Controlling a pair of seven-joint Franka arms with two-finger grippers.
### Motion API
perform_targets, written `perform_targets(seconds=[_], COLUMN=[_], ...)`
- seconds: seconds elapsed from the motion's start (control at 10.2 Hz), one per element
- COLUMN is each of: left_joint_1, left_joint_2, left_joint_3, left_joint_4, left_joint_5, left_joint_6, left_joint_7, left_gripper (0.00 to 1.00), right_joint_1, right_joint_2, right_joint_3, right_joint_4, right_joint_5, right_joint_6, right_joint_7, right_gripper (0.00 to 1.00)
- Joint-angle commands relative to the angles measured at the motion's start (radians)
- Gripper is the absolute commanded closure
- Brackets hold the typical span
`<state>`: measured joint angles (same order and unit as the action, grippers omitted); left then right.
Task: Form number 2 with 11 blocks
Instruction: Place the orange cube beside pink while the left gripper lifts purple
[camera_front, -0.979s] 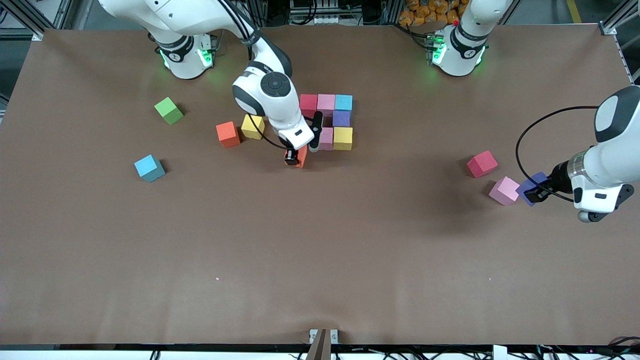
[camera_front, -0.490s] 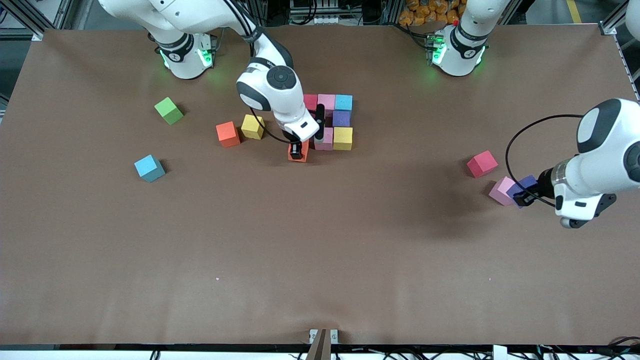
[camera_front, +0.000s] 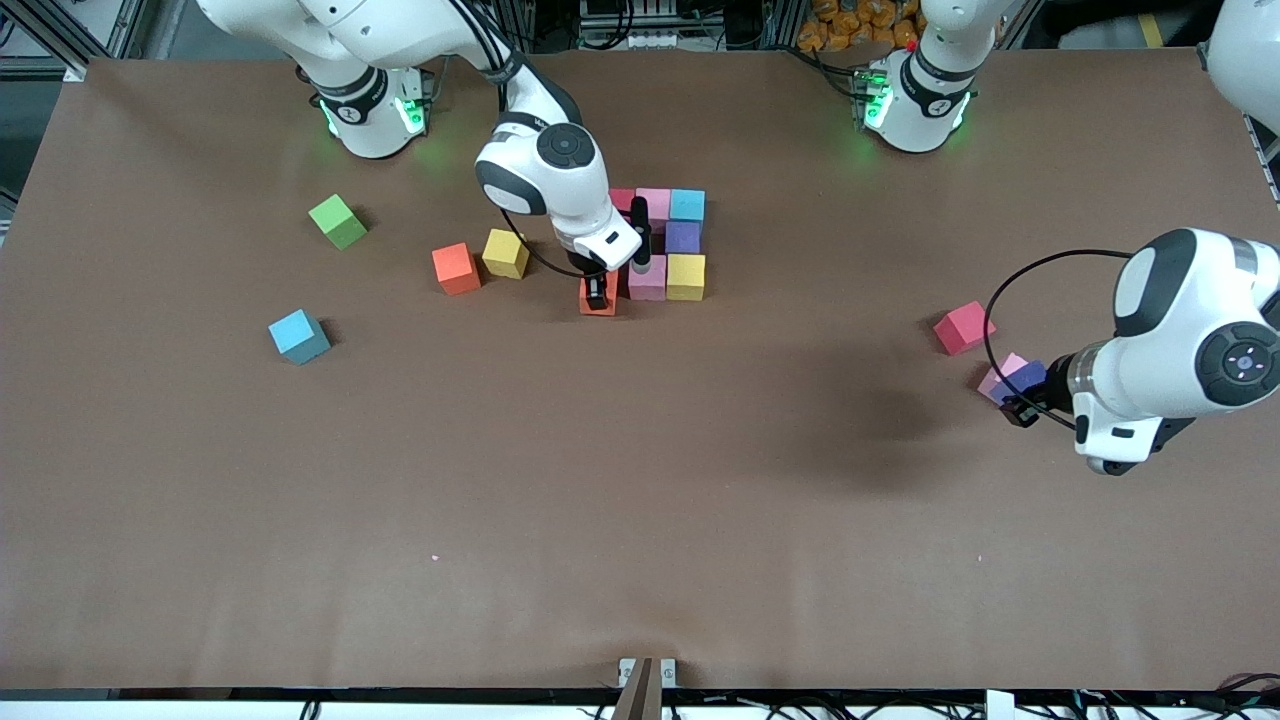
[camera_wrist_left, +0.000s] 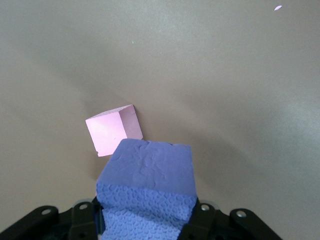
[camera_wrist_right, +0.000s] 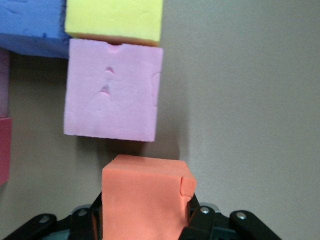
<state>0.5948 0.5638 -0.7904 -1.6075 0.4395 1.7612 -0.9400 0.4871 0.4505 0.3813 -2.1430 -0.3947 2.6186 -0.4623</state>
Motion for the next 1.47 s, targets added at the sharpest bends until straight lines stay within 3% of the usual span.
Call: perform_targets(seconds=[0.0, 0.2, 0.39, 0.69, 1.08, 1.37], left_joint_1=[-0.163, -0.266, -0.3, -0.469, -0.547, -0.541], left_joint_2=[-0.082, -0.111, -0.117, -0.134, -0.146, -0.148], left_joint_3=[0.202, 0.337, 0.37, 0.56, 0.647, 0.646], left_joint_4=[0.024, 0.024, 0.024, 0.024, 0.024, 0.029], left_joint_5=[-0.118, -0.186, -0.214, -0.298, -0.338, -0.35], left_joint_6=[-0.026, -0.026, -0.026, -0.026, -0.026, -0.026], left_joint_7=[0.085, 0.142, 0.158, 0.173, 0.173, 0.168], left_gripper=[0.92, 0.92, 0.92, 0.92, 0.92, 0.92], right_joint_1=[-0.027, -0.027, -0.027, -0.036, -0.048, -0.061], right_joint_2=[-0.007, -0.006, -0.004, 0.001, 0.013, 0.013], right_joint_3=[0.045, 0.056, 0.056, 0.057, 0.057, 0.07], right_joint_4=[-0.021, -0.023, -0.023, -0.04, -0.054, -0.052], right_joint_5=[-0.024, -0.024, -0.024, -0.024, -0.026, -0.026], right_joint_6=[0.015, 0.014, 0.015, 0.04, 0.077, 0.078], right_joint_7=[0.054, 0.077, 0.077, 0.077, 0.077, 0.079], right_gripper=[0.7, 0.7, 0.7, 0.7, 0.7, 0.7])
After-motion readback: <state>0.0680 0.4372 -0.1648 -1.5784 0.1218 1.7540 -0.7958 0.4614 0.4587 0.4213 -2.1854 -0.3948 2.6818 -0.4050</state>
